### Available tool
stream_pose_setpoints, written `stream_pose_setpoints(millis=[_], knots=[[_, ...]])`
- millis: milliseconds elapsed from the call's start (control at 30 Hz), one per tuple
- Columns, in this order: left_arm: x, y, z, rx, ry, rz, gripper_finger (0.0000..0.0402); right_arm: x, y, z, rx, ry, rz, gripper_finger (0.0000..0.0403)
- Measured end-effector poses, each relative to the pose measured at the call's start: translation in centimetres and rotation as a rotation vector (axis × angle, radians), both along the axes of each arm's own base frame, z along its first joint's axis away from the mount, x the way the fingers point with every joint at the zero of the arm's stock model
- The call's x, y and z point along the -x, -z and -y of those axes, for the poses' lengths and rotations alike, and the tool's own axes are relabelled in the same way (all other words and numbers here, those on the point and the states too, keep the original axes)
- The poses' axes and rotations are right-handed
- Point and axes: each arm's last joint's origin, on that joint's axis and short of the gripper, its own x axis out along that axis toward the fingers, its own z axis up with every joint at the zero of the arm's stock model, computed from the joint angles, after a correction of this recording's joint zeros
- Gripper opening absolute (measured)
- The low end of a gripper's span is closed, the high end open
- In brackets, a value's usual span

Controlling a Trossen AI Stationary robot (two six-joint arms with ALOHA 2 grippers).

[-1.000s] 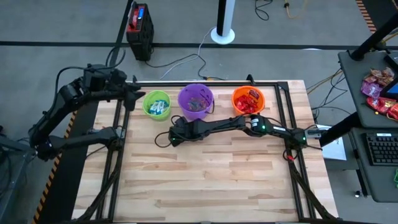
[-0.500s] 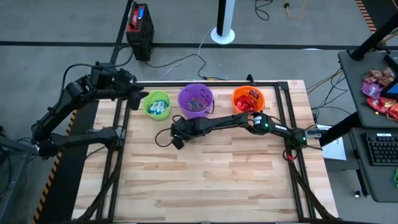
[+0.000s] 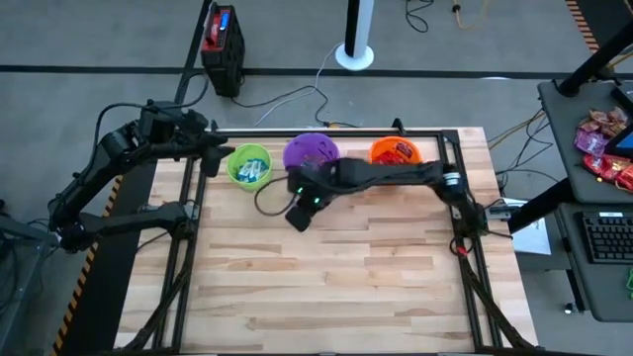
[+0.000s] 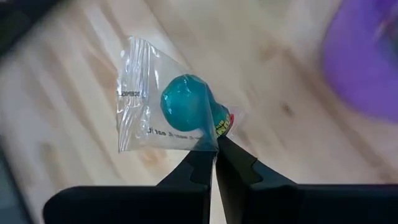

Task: Sort candy by brand, put in halloween buckets
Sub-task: Put the blue gummy into the purple bucket, then return to Home Position

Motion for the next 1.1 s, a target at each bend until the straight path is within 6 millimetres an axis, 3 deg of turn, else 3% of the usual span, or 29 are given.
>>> stream_pose_setpoints(millis=[133,200,400,567,700,900,1100], knots=[[-0.2,0.0,-0.1,0.002,0.002,-0.002,0.0190,1.8,-3.8,2.4,0.021,0.043,0.105,0.0008],[-0.2,0.1,-0.1,0.004,0.003,-0.004,0.0190,2.1,-4.2,3.8,0.034,0.073,0.119,0.0009],[-0.3,0.1,-0.2,0.002,0.006,-0.008,0.0190,2.8,-4.3,7.4,0.124,0.187,0.115,0.0009],[-0.3,0.3,-0.2,-0.010,0.017,-0.022,0.0190,2.6,-2.4,10.0,0.173,0.250,0.048,0.0016],[-0.7,0.4,-0.5,-0.009,0.009,-0.036,0.0190,2.6,-1.3,12.0,0.092,0.253,0.039,0.0051],[-2.2,1.0,-1.7,-0.017,0.019,-0.074,0.0190,3.0,-0.8,14.0,0.116,0.211,0.034,0.0123],[-3.5,1.4,-2.8,-0.045,0.041,-0.104,0.0190,4.6,-3.1,15.6,0.277,-0.013,0.066,0.0162]])
